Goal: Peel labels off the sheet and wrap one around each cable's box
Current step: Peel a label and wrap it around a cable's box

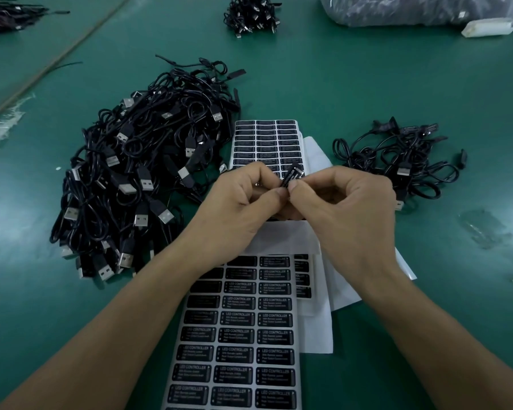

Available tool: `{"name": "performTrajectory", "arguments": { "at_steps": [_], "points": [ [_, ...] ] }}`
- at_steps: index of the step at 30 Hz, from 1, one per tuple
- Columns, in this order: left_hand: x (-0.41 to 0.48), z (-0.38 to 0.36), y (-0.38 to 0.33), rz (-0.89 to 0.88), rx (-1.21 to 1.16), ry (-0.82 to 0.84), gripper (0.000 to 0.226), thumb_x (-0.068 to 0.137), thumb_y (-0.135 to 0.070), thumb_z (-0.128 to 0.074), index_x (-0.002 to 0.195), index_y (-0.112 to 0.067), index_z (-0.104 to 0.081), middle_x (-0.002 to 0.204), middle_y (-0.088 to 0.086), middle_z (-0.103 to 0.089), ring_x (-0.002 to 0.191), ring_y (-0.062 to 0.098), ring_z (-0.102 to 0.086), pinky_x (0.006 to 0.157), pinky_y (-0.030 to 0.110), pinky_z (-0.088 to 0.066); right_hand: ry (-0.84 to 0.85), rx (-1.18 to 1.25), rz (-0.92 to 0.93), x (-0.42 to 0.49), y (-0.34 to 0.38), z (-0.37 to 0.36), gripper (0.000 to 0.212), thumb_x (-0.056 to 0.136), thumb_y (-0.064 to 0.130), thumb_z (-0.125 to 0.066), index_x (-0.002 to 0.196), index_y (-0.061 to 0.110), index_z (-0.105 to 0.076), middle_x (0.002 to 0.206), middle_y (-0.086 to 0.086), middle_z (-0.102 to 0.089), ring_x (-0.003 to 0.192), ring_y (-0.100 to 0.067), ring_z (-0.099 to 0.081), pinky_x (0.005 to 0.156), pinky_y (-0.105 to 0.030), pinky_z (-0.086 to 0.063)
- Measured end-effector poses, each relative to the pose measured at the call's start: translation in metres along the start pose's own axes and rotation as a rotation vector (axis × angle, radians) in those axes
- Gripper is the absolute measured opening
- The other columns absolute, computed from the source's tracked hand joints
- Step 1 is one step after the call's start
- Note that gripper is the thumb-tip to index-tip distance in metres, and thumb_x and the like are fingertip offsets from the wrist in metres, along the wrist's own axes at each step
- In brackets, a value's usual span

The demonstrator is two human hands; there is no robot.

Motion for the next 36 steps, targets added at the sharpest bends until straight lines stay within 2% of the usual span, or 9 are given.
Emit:
{"name": "performTrajectory", "arguments": {
  "at_steps": [11,17,19,22,26,28,32,34,36],
  "points": [
    [0.000,0.000,-0.001,-0.017,0.017,0.010,0.019,0.099,0.005,-0.053,0.083,-0.006,-0.056,0.066,-0.009,-0.072,0.068,0.002,-0.071,0.068,0.013,-0.053,0.009,0.027,-0.031,0.001,-0.003,0.000,0.012,0.081,0.012,-0.075,0.071,0.017,-0.073,0.060,0.009,-0.072,0.056,-0.007,-0.071,0.057,-0.019,-0.057],
    [0.001,0.002,0.001,-0.021,-0.004,-0.001,0.017,0.099,0.003,-0.054,0.084,-0.006,-0.057,0.068,-0.005,-0.074,0.070,0.006,-0.072,0.069,0.016,-0.054,-0.048,-0.011,-0.063,0.002,-0.009,0.007,0.014,0.079,0.022,-0.081,0.071,0.018,-0.070,0.065,0.003,-0.072,0.061,-0.017,-0.072,0.061,-0.040,-0.062],
    [0.001,0.003,0.002,-0.012,-0.022,0.000,0.014,0.099,0.003,-0.054,0.087,-0.003,-0.058,0.070,-0.002,-0.075,0.072,0.009,-0.074,0.070,0.017,-0.055,-0.051,0.008,-0.066,0.003,-0.011,0.007,0.013,0.077,0.025,-0.081,0.079,0.022,-0.069,0.070,0.002,-0.072,0.066,-0.020,-0.072,0.063,-0.043,-0.062],
    [0.001,0.002,0.003,-0.009,-0.027,0.010,0.011,0.099,0.001,-0.054,0.090,-0.002,-0.060,0.074,0.002,-0.076,0.074,0.011,-0.075,0.071,0.018,-0.056,-0.004,0.082,-0.085,0.003,-0.015,0.003,0.026,0.076,0.030,-0.083,0.097,0.028,-0.067,0.078,0.001,-0.071,0.074,-0.024,-0.071,0.068,-0.047,-0.061],
    [0.001,0.002,0.007,0.002,0.028,0.003,0.010,0.099,-0.002,-0.057,0.092,-0.004,-0.063,0.080,0.010,-0.076,0.078,0.018,-0.075,0.078,0.030,-0.061,0.016,0.136,-0.057,0.006,-0.012,0.001,0.015,0.080,0.019,-0.083,0.090,0.022,-0.072,0.076,0.002,-0.073,0.069,-0.015,-0.071,0.061,-0.025,-0.058],
    [0.000,0.004,0.007,-0.004,0.087,-0.015,0.008,0.097,-0.011,-0.062,0.092,-0.005,-0.064,0.079,0.008,-0.076,0.077,0.020,-0.075,0.080,0.036,-0.061,0.023,0.134,-0.049,0.007,-0.013,0.000,0.009,0.083,0.017,-0.081,0.088,0.021,-0.074,0.079,0.002,-0.075,0.074,-0.018,-0.072,0.066,-0.029,-0.060],
    [-0.003,0.004,-0.001,-0.069,0.284,-0.068,0.022,0.094,-0.037,-0.061,0.086,-0.016,-0.062,0.071,-0.003,-0.074,0.069,0.021,-0.072,0.070,0.052,-0.058,0.059,0.103,-0.003,0.006,-0.008,-0.002,0.007,0.092,0.017,-0.072,0.086,0.020,-0.074,0.076,0.003,-0.074,0.075,-0.017,-0.072,0.075,-0.040,-0.061],
    [-0.005,0.005,-0.007,-0.117,0.426,-0.097,0.027,0.094,-0.048,-0.056,0.083,-0.024,-0.060,0.071,-0.009,-0.072,0.067,0.018,-0.070,0.066,0.050,-0.057,0.063,0.106,0.022,0.006,-0.005,-0.002,0.012,0.096,0.018,-0.066,0.086,0.019,-0.073,0.074,0.002,-0.073,0.071,-0.016,-0.071,0.070,-0.037,-0.061],
    [-0.007,0.007,-0.019,-0.222,0.634,-0.141,0.027,0.095,-0.050,-0.050,0.085,-0.027,-0.059,0.070,-0.012,-0.069,0.064,0.016,-0.067,0.061,0.045,-0.055,0.051,0.119,0.050,0.005,0.000,-0.001,0.019,0.100,0.020,-0.058,0.090,0.015,-0.074,0.073,0.000,-0.072,0.067,-0.009,-0.068,0.062,-0.023,-0.055]
  ]
}}
Point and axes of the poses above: each hand's wrist, its own x-axis towards the middle knuckle, its own z-axis out of the back of the hand, y = z × x, the point moved 9 cm from there along x, towards the middle knuckle
